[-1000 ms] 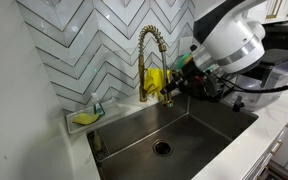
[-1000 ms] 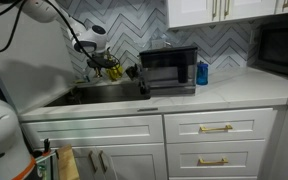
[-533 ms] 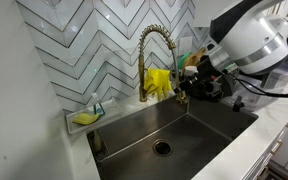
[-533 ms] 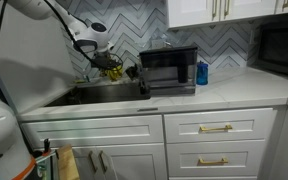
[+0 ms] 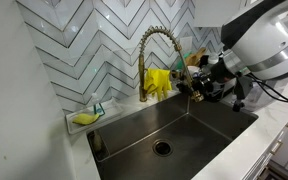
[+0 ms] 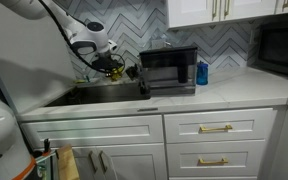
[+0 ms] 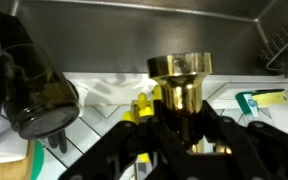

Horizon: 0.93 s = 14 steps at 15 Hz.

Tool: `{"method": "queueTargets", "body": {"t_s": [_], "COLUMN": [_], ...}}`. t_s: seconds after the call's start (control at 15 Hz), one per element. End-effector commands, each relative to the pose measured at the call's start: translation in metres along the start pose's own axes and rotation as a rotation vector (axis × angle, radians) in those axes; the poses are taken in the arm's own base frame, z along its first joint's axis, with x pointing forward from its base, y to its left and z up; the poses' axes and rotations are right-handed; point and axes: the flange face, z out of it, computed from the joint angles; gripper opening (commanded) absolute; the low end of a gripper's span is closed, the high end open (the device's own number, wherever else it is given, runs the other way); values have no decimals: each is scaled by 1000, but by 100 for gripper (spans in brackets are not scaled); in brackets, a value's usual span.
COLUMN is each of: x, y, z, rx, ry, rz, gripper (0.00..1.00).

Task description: Move the faucet to the right

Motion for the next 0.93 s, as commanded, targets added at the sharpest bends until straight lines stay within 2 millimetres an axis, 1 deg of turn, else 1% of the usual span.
{"method": "queueTargets", "body": {"t_s": [0.0, 0.4, 0.87], "x": [-15, -13, -17], "y": [10, 23, 33], "z": [-6, 4, 33], "rx": [-59, -64, -14], "ry": [9, 25, 41], "rz": [40, 67, 109], "gripper": [14, 14, 14]}}
